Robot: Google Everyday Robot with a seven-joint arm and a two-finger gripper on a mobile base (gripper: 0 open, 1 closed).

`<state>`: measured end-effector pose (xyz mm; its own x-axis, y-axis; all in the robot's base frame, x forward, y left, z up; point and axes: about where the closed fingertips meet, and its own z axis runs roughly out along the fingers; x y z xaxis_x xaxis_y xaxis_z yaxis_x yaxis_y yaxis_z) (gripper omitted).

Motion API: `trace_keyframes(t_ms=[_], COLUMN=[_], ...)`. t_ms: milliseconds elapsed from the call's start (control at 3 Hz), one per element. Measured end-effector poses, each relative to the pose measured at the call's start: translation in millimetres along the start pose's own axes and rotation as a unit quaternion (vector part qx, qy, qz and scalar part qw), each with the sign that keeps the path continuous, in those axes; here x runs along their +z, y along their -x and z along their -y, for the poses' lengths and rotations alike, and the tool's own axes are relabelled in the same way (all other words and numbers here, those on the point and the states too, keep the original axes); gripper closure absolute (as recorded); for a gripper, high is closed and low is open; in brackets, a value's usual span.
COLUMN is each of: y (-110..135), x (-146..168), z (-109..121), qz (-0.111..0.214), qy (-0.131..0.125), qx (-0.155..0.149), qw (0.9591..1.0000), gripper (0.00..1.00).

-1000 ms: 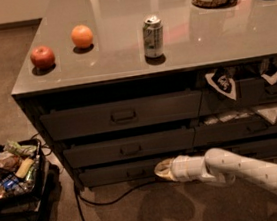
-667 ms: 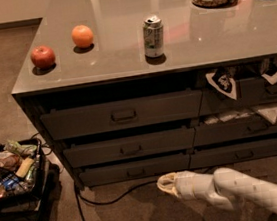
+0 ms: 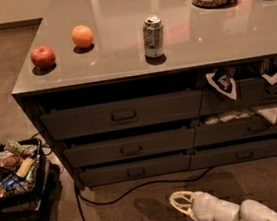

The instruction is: Close middle drawer

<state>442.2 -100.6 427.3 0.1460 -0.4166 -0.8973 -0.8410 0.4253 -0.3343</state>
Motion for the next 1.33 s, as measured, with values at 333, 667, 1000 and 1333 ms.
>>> trace_keyframes(t_ms=[333, 667, 1000, 1333], y=[14.3, 32.0, 32.4, 32.4], x=[-46.1, -82.7, -88.4, -88.4], z=[6.3, 19.9, 22.0, 22.0], qz=[-0.009, -0.041, -0.046, -0.046], qy=[-0.046, -0.083, -0.088, -0.088], qx=[-0.013, -0.026, -0.029, -0.029], qw=[0.9988, 0.9953, 0.9947, 0.9947], gripper=[1.00, 1.00, 0.81, 0.58])
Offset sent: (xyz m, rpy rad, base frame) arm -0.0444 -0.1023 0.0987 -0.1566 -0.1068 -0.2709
